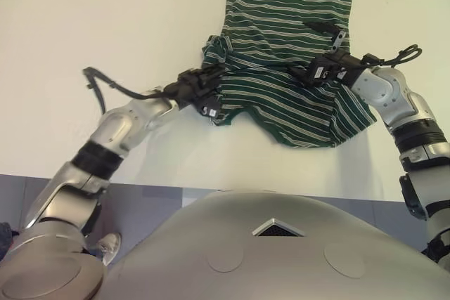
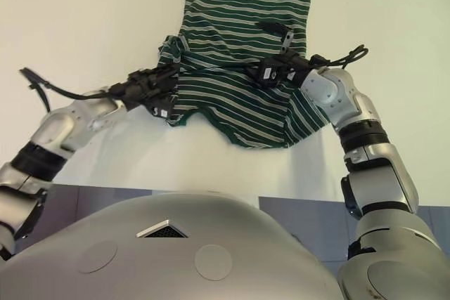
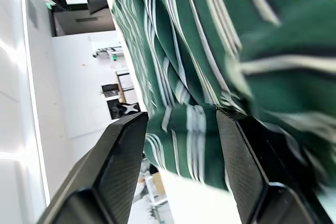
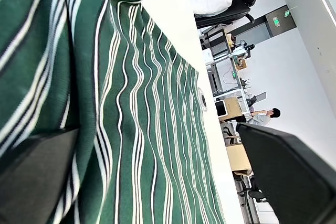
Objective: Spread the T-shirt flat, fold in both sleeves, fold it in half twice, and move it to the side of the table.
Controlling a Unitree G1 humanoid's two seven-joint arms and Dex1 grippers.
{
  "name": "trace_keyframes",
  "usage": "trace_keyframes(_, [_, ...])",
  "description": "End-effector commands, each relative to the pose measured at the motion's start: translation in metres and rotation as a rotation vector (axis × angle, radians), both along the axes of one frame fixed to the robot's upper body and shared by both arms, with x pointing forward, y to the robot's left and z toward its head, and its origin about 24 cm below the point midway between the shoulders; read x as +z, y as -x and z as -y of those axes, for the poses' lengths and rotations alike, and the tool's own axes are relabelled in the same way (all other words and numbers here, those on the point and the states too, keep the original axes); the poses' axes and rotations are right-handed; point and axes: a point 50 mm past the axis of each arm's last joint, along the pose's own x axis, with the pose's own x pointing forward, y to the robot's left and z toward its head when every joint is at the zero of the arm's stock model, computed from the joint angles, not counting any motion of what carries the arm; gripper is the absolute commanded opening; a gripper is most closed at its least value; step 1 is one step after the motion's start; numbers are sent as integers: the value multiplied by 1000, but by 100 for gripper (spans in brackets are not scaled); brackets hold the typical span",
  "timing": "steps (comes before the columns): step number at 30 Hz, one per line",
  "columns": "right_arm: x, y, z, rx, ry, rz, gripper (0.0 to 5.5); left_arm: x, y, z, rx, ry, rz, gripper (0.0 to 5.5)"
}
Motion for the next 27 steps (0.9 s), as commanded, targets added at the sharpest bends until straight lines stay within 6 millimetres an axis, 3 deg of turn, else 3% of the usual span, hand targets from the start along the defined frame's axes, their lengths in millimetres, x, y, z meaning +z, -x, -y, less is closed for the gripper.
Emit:
trace_keyframes(1, [-48, 28, 26, -64, 212, -227, 539, 15, 0, -25, 94, 41, 3, 239])
trace_keyframes(7, [-49, 30, 27, -59, 217, -240, 539, 27, -11, -59, 276, 81, 75, 239])
trace_keyframes(10, [-49, 30, 26, -57, 214, -240, 539, 39, -12, -60, 278, 154, 85, 239])
trace_keyframes(13, [-49, 29, 24, -53, 209, -240, 539, 54, -17, -32, 190, 336, 87, 239])
trace_keyframes(17, [-50, 29, 20, -43, 208, -242, 539, 46, -18, 27, 39, 519, -40, 239])
trace_keyframes(20, [-52, 30, 17, -38, 202, -244, 539, 42, -25, 61, 21, 691, -175, 239])
trace_keyframes(23, [-53, 29, 14, -32, 195, -243, 539, 30, -25, 84, 73, 814, -343, 239])
trace_keyframes(27, [-54, 32, 13, -31, 189, -248, 539, 1, -14, 98, 116, 754, -462, 239])
